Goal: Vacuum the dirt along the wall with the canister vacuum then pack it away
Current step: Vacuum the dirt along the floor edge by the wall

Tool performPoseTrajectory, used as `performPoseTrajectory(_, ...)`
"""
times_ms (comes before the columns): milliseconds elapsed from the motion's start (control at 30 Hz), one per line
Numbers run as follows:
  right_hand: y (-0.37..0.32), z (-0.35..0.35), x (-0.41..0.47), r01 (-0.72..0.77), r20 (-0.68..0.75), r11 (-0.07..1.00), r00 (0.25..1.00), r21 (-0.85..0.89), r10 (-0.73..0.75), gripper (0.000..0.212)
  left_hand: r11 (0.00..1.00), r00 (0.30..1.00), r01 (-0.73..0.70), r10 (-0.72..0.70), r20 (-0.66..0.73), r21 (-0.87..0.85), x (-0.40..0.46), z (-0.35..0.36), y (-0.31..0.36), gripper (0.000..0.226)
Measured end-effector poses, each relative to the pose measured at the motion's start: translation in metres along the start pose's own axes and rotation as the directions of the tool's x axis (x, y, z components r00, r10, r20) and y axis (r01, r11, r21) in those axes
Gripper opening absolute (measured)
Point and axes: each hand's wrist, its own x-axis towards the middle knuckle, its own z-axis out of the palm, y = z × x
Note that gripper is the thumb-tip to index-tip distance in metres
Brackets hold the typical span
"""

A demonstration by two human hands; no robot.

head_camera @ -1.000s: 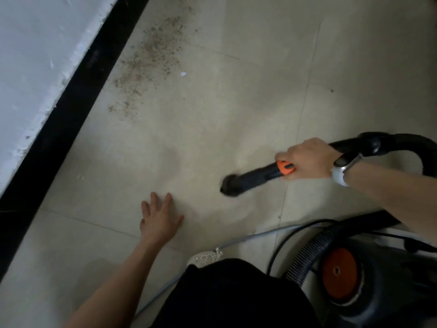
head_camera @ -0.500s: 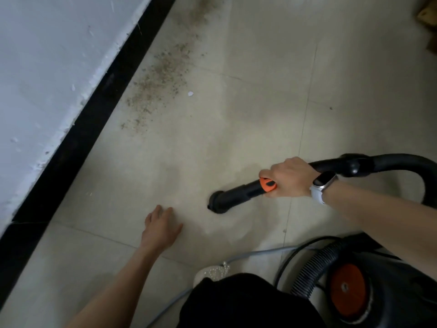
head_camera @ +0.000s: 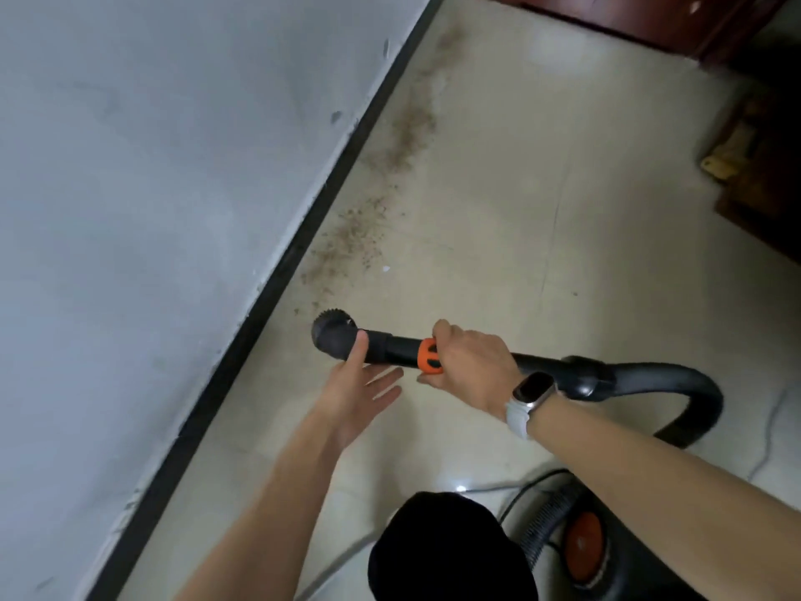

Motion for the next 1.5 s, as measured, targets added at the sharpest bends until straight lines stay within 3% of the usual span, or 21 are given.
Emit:
performPoseTrajectory(100, -0.012, -0.067, -0.029, 0.015, 0.033, 0.982, 0.999, 0.187, -0.022, 0.046, 0.971, 0.993, -0.103, 0.088, -0.077, -0.215, -0.056, 0.047, 0.044, 0.038)
performPoseTrajectory(233, 0.021, -0.157, -0.064, -0.078, 0.155, 0.886, 0.988, 0.457, 0.007, 0.04, 0.964, 0.959, -0.25, 0.234, -0.161, -0.09, -0.125, 0.111, 0.114, 0.033)
performPoseTrajectory(400, 0.075, -0.253, -0.107, -0.09, 0.203, 0.898, 0.979, 0.431, 0.001, 0.035, 0.957, 0.933, -0.284, 0.263, -0.246, -0.053, -0.194, 0.178, 0.189, 0.048)
performPoseTrajectory(500, 0.081, -0.308, -0.103, -0.027, 0.16, 0.91, 0.986, 0.414, -0.043, 0.033, 0.934, 0.925, -0.314, 0.26, -0.277, -0.171, -0.218, 0.216, 0.228, 0.042)
performPoseTrajectory(600, 0.085, -0.355, -0.095, 0.007, 0.126, 0.908, 0.99, 0.418, -0.066, 0.035, 0.918, 0.943, -0.298, 0.242, -0.227, -0.262, -0.232, 0.251, 0.262, 0.036)
performPoseTrajectory(733, 0.106, -0.413, -0.085, 0.003, 0.127, 0.931, 0.991, 0.366, -0.053, 0.036, 0.95, 0.972, -0.228, 0.211, -0.102, -0.211, -0.242, 0.303, 0.287, 0.037)
performPoseTrajectory(867, 0.15, -0.475, -0.046, -0.004, 0.125, 0.972, 0.992, 0.236, -0.026, 0.038, 0.937, 0.977, -0.213, 0.205, -0.059, -0.277, -0.219, 0.347, 0.329, 0.045)
performPoseTrajectory(1033, 0.21, -0.55, 0.035, -0.064, 0.108, 0.973, 0.993, 0.222, 0.04, 0.036, 0.891, 0.974, -0.2, 0.224, 0.012, -0.409, -0.15, 0.416, 0.407, 0.047)
performPoseTrajectory(1233, 0.268, -0.639, 0.122, -0.013, 0.153, 0.982, 0.988, 0.189, -0.017, 0.035, 0.796, 0.968, -0.197, 0.25, 0.014, -0.573, -0.09, 0.484, 0.486, 0.047)
performPoseTrajectory(1367, 0.29, -0.656, 0.164, 0.015, 0.217, 0.978, 0.974, 0.208, -0.061, 0.036, 0.762, 0.968, -0.213, 0.248, -0.029, -0.612, -0.065, 0.497, 0.51, 0.046)
performPoseTrajectory(1500, 0.291, -0.65, 0.211, 0.086, 0.328, 0.961, 0.929, 0.262, -0.172, 0.033, 0.682, 0.958, -0.284, 0.231, -0.169, -0.674, -0.039, 0.489, 0.515, 0.034)
